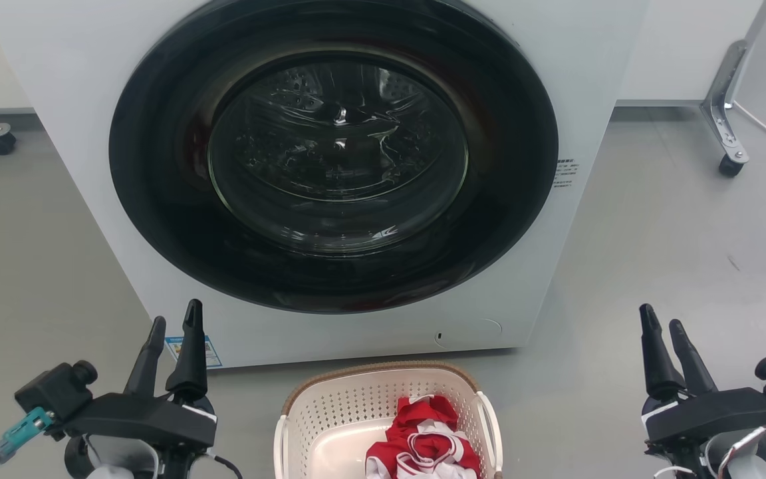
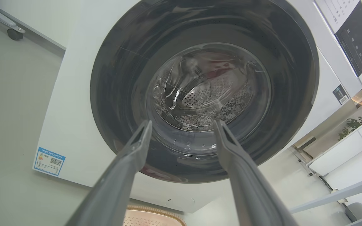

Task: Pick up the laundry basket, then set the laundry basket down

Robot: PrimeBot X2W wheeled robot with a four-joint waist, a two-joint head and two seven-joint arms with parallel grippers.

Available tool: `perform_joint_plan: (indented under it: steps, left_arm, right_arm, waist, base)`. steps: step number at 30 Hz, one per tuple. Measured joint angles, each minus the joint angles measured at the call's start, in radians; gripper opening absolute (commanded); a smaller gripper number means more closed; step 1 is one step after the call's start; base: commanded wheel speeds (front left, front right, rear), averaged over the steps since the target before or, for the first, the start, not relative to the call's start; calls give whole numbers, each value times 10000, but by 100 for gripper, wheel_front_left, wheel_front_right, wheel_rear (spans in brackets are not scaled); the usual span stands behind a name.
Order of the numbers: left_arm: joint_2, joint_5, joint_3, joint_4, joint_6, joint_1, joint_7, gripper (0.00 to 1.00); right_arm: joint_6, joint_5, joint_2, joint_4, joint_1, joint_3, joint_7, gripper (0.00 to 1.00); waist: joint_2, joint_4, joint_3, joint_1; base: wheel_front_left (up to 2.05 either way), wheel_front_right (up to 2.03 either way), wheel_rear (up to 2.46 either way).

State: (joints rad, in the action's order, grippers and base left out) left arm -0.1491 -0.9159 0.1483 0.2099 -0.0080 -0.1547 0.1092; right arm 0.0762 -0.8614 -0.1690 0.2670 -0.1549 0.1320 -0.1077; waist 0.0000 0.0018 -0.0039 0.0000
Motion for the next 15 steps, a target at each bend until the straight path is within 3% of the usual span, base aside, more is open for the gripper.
perform_joint_plan:
  steps: [15]
  left_arm:
    - [-226,2261,677,-75,476,-27,537,100]
  right_arm:
    - [-207,2546,-384,155,-15,1039,-545,100]
  waist:
    - [0,1,-20,0]
  base:
    - [0,0,0]
